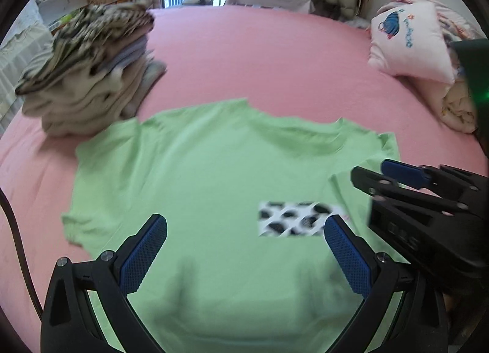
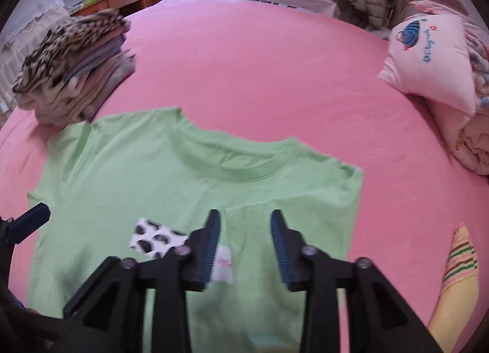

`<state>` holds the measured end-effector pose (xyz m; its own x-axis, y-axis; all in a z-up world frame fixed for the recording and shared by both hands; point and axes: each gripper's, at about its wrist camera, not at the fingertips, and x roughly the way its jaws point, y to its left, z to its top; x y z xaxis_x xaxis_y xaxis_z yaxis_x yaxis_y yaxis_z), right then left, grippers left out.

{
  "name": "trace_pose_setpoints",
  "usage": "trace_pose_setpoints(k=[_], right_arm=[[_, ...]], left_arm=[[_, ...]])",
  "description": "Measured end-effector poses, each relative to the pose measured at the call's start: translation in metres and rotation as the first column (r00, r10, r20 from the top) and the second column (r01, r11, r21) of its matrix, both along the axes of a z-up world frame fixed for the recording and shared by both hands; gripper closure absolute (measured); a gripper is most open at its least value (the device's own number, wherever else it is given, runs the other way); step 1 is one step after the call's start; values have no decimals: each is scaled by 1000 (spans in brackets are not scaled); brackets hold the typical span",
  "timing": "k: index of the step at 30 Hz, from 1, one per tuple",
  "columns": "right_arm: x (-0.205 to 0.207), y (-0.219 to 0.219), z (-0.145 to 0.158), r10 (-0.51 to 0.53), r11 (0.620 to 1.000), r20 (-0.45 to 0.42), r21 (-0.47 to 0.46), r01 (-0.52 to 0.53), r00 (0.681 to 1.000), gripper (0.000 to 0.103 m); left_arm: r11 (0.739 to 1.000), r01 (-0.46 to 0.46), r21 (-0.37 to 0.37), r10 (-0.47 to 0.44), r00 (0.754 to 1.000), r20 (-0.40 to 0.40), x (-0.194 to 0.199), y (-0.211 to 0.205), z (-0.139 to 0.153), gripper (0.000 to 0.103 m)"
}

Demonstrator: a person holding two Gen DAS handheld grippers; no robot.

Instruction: Fold small clothes

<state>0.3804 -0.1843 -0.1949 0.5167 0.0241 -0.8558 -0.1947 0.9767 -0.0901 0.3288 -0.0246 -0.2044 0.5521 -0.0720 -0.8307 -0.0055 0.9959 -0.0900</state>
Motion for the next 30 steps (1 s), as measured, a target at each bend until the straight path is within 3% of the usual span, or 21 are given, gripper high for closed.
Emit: trace_pose_setpoints(k=[3, 8, 11, 15, 21, 25, 27, 30], right_arm=[[-18, -6, 6, -1, 1000, 17, 29, 0, 1000, 65], [-27, -71, 16, -88, 995, 20, 42, 87, 996, 64], [-13, -120, 14, -179, 982, -7, 61, 179, 984, 64], [17, -170, 5, -242, 955, -64, 158, 249, 968, 64], [64, -194, -17, -281, 936, -124, 184, 300, 952, 64], [44, -186, -21, -242, 944, -131, 196, 264, 961, 64], [19, -181, -23, -211, 955, -129, 183, 233, 969, 64], [-27, -177, -24, -176, 959, -132, 200, 200, 975, 64]], left_arm=[[1000, 1, 7, -1, 1000, -2, -2, 6, -5, 1], [999, 26, -30, -27, 1000, -12, 5, -8, -10, 1], [996, 73, -47, -75, 997, -36, 15, -27, -18, 1], [988, 134, -78, -139, 989, -60, 28, -54, -27, 1], [978, 209, -4, -209, 978, -4, 60, -96, -19, 1], [948, 319, -2, -319, 948, 4, 97, -126, 0, 1], [920, 391, -3, -391, 920, -30, 116, -143, 3, 1], [865, 500, 53, -496, 866, -68, 139, -179, 4, 4]])
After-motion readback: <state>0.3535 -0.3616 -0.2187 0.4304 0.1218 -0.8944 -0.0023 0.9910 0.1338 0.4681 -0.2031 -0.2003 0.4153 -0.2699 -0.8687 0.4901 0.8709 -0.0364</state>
